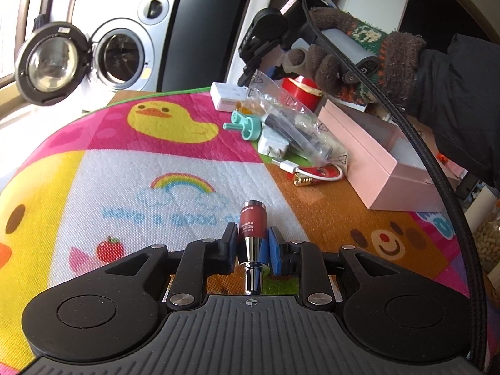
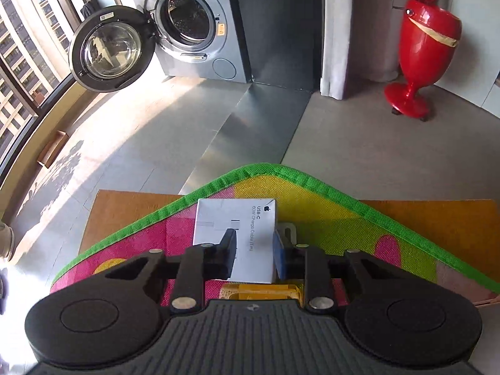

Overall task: Organize rigid objects
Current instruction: 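Grasp the white USB-C cable box with the right gripper while the left lifts the lipstick, then carry the cable box and lipstick into the pink box while both grippers release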

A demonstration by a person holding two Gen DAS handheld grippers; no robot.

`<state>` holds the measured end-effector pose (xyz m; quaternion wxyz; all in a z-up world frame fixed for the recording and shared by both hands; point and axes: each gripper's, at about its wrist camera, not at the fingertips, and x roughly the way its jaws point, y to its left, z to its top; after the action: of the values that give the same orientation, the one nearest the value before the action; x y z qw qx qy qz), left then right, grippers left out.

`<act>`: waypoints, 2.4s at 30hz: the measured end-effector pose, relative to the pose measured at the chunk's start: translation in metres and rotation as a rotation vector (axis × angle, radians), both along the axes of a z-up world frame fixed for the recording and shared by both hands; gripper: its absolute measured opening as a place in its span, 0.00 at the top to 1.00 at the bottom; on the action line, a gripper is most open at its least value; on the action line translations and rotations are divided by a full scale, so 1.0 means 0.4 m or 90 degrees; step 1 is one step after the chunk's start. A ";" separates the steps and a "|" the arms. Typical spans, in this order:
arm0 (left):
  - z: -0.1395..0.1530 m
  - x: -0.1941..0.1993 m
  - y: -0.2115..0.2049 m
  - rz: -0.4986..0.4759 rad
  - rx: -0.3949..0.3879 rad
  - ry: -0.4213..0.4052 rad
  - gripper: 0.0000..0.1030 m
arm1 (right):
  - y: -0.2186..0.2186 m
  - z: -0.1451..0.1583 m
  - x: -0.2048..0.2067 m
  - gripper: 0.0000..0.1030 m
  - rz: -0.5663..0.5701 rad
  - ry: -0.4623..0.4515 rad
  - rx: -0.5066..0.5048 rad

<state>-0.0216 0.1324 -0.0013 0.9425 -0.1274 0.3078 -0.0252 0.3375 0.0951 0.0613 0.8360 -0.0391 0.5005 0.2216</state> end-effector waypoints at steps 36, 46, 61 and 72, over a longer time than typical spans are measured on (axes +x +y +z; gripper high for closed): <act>-0.007 -0.007 0.022 0.006 -0.033 -0.007 0.76 | 0.144 0.033 -0.119 0.33 0.133 -0.130 -0.071; 0.004 -0.009 -0.014 -0.007 0.017 -0.013 0.77 | -0.274 0.238 -0.552 0.33 0.280 -0.266 0.010; 0.342 0.100 -0.355 -0.250 0.155 -0.222 0.76 | -0.752 0.167 -0.849 0.33 0.096 -0.353 -0.033; 0.350 0.344 -0.233 -0.147 0.018 -0.124 0.74 | -0.798 0.151 -0.667 0.14 0.028 -0.357 0.071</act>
<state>0.1160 0.0392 0.1388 0.9605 -0.0750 0.2277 -0.1411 0.0707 -0.2239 0.1217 0.9376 -0.0636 0.2355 0.2476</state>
